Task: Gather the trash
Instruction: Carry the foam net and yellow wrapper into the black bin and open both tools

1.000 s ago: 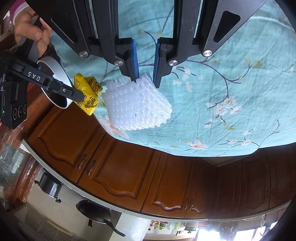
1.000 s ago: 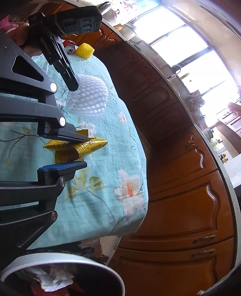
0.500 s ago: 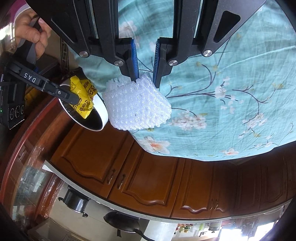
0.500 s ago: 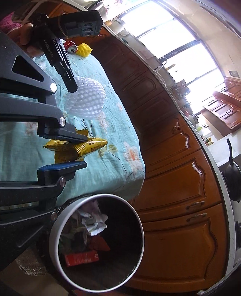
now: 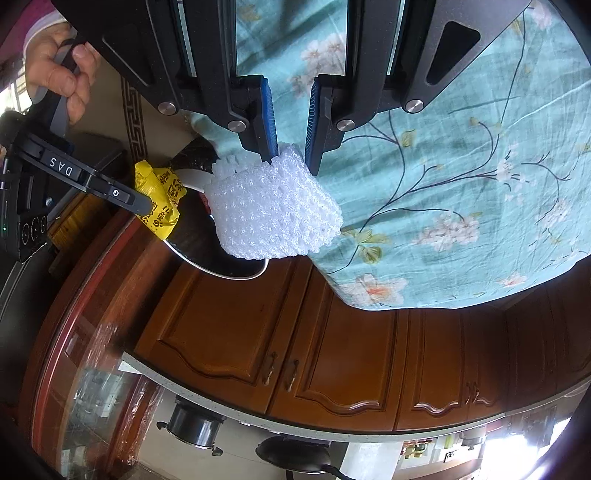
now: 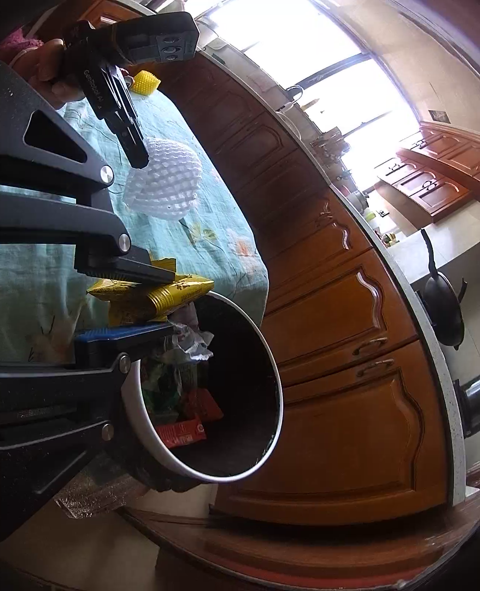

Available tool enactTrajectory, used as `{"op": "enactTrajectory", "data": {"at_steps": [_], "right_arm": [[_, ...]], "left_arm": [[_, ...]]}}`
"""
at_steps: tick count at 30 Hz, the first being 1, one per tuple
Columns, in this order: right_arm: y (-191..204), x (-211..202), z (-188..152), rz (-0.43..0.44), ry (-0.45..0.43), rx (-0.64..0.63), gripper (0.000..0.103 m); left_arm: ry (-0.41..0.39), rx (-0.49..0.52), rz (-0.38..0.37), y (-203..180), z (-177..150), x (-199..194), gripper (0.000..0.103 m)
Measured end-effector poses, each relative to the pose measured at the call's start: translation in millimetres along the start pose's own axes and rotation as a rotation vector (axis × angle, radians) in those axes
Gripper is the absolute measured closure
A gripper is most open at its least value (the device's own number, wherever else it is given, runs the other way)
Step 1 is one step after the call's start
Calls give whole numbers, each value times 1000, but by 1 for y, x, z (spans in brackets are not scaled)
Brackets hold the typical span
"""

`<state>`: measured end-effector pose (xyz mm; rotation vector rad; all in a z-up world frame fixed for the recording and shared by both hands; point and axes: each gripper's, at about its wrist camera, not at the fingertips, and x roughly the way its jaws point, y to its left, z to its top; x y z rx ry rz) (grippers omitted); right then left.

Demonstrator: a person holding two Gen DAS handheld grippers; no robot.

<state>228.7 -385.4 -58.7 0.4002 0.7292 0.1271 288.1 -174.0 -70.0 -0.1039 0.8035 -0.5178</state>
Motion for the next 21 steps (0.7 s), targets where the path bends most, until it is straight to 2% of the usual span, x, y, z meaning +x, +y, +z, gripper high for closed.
{"op": "enactTrajectory", "data": {"at_steps": [21], "right_arm": [[-42, -25, 26, -68, -64, 34, 82]], "left_arm": [[22, 86, -29, -54, 32, 41, 89]]}}
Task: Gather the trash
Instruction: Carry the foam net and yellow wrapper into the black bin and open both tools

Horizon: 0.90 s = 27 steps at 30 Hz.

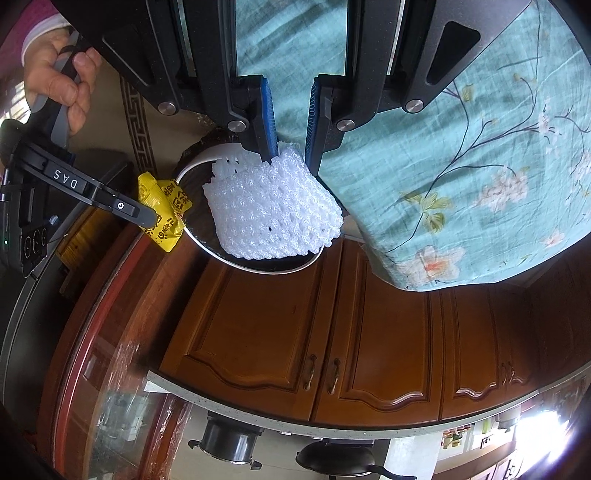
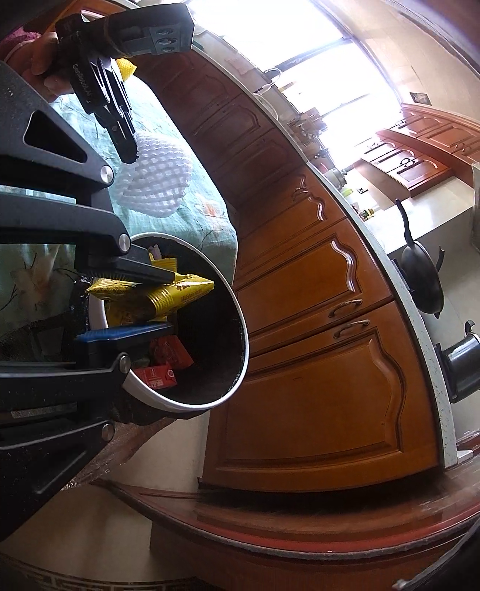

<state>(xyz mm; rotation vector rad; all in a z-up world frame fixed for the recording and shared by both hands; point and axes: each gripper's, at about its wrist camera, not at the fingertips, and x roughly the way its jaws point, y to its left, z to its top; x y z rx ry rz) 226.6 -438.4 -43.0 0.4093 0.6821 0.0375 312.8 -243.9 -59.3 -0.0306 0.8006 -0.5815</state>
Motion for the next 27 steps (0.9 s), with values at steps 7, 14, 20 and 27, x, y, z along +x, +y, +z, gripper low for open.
{"op": "enactTrajectory", "data": {"at_steps": [7, 14, 20, 27], "right_arm": [[-8, 6, 11, -12, -3, -2, 82], [-10, 13, 16, -18, 2, -9, 82], [-11, 18, 20, -25, 6, -17, 82], [-13, 32, 25, -46, 28, -28, 82]], "left_arm": [[8, 14, 3, -7, 12, 17, 89], [18, 18, 8, -8, 23, 31, 89], [28, 17, 7, -9, 31, 42, 89], [59, 34, 3, -18, 36, 61, 89]]}}
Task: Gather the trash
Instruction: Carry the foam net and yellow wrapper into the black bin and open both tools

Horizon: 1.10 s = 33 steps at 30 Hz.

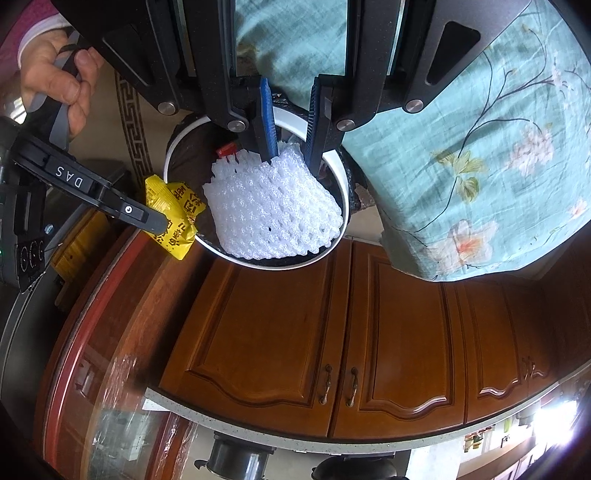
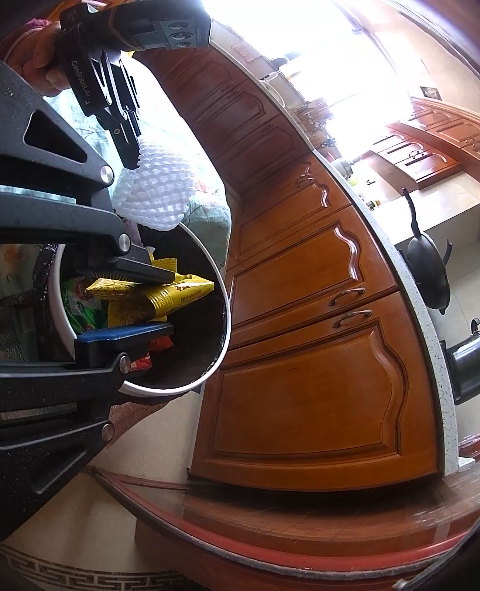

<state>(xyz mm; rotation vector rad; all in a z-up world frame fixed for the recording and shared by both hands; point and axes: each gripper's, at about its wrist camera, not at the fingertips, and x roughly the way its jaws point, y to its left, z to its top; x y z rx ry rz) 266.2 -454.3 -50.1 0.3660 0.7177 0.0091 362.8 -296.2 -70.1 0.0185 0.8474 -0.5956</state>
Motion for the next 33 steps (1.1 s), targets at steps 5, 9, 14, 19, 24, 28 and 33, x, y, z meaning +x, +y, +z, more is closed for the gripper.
{"op": "enactTrajectory", "data": {"at_steps": [5, 9, 14, 19, 24, 28, 33], "right_arm": [[-3, 13, 1, -6, 30, -2, 76], [-8, 21, 1, 1, 48, 13, 64], [-12, 18, 2, 13, 31, 48, 52], [-9, 6, -2, 23, 14, 58, 52], [1, -7, -9, 36, -5, 61, 38], [11, -18, -18, 54, -17, 69, 31], [23, -30, -32, 71, -33, 78, 20]], "left_arm": [[23, 16, -10, -7, 8, 13, 88], [29, 8, -11, -8, 13, 18, 78], [6, -6, -5, -2, 10, 12, 64], [-13, -35, 0, 6, 2, -1, 64], [-29, -55, 9, 13, -9, -17, 58], [-41, -75, 14, 19, -22, -31, 51], [-58, -108, 29, 27, -44, -52, 41]]}}
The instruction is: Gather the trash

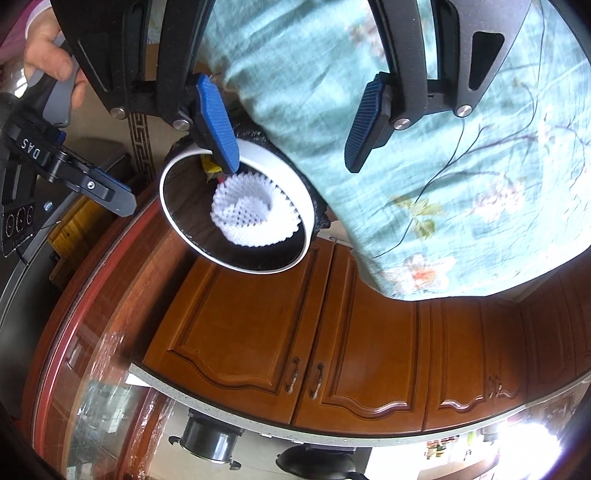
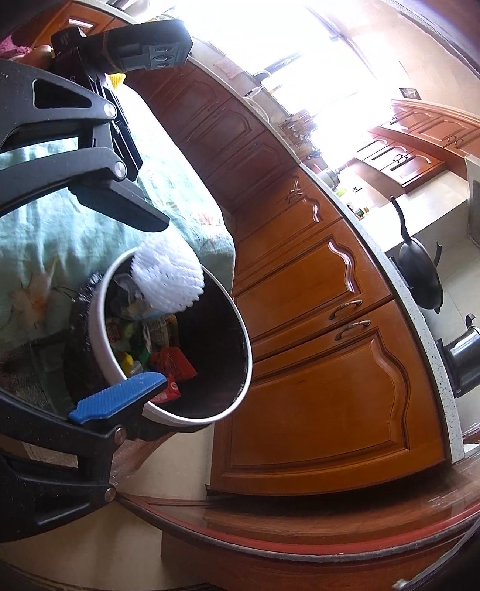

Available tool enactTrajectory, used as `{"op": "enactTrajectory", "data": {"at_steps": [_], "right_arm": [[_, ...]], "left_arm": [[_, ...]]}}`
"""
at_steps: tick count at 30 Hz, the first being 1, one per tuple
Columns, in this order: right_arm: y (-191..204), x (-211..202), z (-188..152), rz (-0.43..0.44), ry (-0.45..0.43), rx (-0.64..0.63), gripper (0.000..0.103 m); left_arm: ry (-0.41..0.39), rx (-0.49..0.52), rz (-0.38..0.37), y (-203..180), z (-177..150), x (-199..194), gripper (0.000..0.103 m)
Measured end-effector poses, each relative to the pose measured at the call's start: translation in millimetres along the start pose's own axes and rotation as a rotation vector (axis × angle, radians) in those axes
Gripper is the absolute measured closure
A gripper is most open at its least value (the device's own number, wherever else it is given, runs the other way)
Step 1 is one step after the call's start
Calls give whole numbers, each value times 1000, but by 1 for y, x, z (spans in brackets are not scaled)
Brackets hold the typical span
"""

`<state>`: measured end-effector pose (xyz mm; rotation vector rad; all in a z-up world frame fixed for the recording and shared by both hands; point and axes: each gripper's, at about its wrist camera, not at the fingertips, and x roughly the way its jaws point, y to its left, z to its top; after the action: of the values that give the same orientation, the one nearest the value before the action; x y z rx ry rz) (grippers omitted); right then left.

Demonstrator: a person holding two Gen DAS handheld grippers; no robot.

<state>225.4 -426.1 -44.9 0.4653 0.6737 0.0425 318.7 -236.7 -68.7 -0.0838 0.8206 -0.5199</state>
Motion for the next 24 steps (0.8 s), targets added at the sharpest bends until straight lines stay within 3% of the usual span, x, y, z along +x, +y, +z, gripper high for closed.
{"op": "enactTrajectory", "data": {"at_steps": [9, 17, 22, 24], "right_arm": [[27, -22, -40, 6, -29, -13, 12], [59, -46, -69, -20, -67, -88, 5], [87, -76, -67, -45, -162, -185, 1], [100, -93, -67, -57, -235, -230, 0]], "left_arm": [[-86, -51, 29, 16, -51, -54, 28], [-210, -11, 106, 11, -88, -112, 19], [-332, 37, 177, -2, -103, -152, 1], [-388, 69, 195, -9, -108, -167, 1]]}}
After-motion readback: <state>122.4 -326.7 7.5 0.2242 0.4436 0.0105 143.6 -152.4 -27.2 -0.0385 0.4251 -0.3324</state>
